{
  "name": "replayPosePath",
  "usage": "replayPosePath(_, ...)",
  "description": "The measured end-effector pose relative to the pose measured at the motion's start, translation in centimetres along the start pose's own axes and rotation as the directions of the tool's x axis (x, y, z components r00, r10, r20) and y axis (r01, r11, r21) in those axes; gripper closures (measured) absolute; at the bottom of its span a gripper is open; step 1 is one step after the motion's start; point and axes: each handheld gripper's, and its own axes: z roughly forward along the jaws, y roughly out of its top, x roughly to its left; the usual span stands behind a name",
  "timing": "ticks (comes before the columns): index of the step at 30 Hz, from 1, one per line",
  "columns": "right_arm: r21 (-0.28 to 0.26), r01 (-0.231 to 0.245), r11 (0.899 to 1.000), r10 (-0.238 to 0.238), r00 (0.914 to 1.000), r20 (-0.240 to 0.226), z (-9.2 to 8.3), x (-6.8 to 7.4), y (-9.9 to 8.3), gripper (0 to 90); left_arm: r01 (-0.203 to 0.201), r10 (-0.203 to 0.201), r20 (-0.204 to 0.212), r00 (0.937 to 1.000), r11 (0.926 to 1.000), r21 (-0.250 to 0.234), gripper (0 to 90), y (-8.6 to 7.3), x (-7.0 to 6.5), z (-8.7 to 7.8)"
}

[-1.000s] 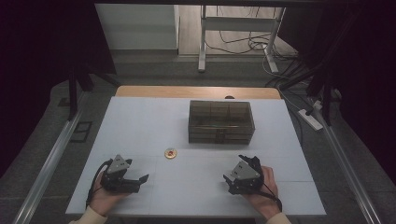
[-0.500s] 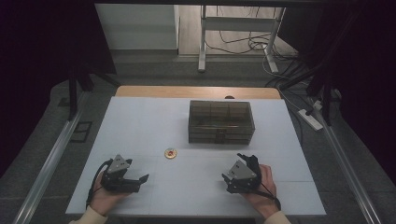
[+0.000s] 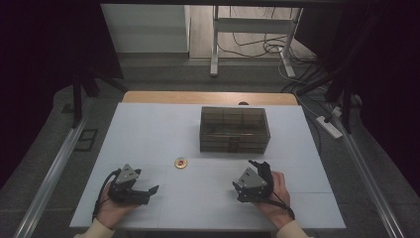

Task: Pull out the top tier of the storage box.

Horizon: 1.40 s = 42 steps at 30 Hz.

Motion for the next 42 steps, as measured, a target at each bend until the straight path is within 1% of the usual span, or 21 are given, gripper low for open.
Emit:
replayPosePath(6,-0.007,0.008,1.0,-0.008,0.9999,0.015,0.0,-0.1,0.3,12.5,0.001,-0.001,0.0,1.0,1.0,0.001,10.5,0.0,0.0,0.0)
replayPosePath(12,-0.003,0.022,1.0,-0.022,0.9996,0.017,0.2,-0.2,0.6,12.7,0.002,-0.002,-0.002,1.0,1.0,0.002,10.5,-0.1,0.1,0.0)
replayPosePath(15,-0.008,0.029,1.0,-0.029,0.9992,0.03,0.3,-0.2,0.9,13.0,0.003,-0.003,-0.001,1.0,1.0,0.003,10.5,-0.1,0.1,0.1)
replayPosePath(21,-0.006,0.034,0.999,-0.034,0.9989,0.032,0.6,-0.4,1.2,13.2,0.002,-0.002,0.002,1.0,1.0,0.005,10.6,-0.1,0.1,0.1)
replayPosePath(27,-0.013,0.036,0.999,-0.036,0.9982,0.047,0.8,-0.6,1.5,13.3,-0.001,0.001,0.001,1.0,1.0,0.007,10.5,-0.1,0.1,0.1)
replayPosePath(28,-0.011,0.04,0.999,-0.04,0.9983,0.042,0.8,-0.7,1.5,13.4,-0.001,0.001,0.001,1.0,1.0,0.007,10.5,-0.1,0.1,0.1)
replayPosePath(29,-0.015,0.04,0.999,-0.04,0.9977,0.054,0.9,-0.7,1.6,13.5,-0.001,0.001,0.0,1.0,1.0,0.008,10.5,-0.1,0.1,0.1)
replayPosePath(30,-0.015,0.04,0.999,-0.039,0.9976,0.057,0.9,-0.7,1.6,13.6,-0.001,0.001,0.0,1.0,1.0,0.008,10.5,-0.1,0.1,0.1)
replayPosePath(35,-0.015,0.034,0.999,-0.033,0.9981,0.052,1.1,-1.0,1.7,13.6,-0.001,0.001,0.001,1.0,1.0,0.008,10.5,-0.1,0.1,0.1)
replayPosePath(42,-0.01,0.045,0.999,-0.044,0.997,0.064,1.4,-1.2,2.0,13.7,-0.002,0.002,0.001,1.0,1.0,0.009,10.5,-0.2,0.1,0.2)
